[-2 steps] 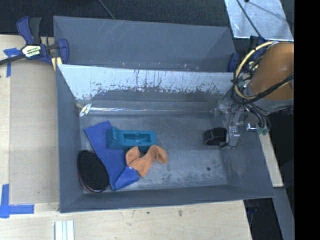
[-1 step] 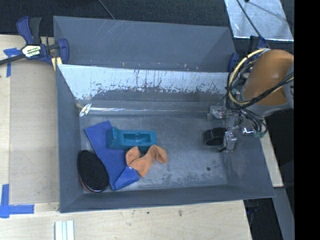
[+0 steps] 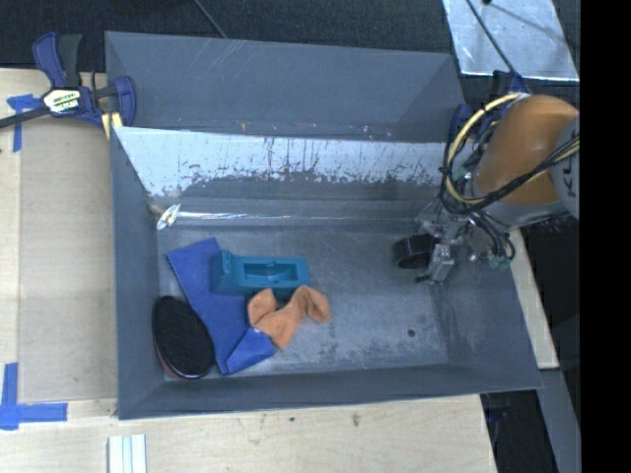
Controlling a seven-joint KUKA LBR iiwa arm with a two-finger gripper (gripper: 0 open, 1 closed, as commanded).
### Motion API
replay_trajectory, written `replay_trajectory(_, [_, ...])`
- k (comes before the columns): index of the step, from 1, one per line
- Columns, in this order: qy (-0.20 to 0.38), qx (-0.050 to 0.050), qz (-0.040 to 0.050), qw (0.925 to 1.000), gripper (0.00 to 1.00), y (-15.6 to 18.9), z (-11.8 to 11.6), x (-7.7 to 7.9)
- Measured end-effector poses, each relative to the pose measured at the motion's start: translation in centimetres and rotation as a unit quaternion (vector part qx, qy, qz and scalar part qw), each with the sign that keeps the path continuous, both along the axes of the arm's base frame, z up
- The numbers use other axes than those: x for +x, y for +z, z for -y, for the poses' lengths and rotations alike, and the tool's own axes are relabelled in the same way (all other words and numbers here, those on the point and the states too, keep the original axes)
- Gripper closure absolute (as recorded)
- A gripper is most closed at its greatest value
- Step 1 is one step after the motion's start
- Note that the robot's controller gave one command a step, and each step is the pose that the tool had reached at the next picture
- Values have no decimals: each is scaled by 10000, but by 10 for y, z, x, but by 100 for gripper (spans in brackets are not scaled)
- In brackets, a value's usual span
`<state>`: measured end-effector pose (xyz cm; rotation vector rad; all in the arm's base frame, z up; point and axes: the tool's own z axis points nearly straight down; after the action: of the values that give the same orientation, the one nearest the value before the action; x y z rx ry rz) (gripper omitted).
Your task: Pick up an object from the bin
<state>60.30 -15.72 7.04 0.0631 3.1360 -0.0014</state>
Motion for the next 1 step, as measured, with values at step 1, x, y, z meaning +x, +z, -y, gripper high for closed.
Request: replay_trajectory(1, [0, 1, -1, 10000, 100, 0, 0, 0])
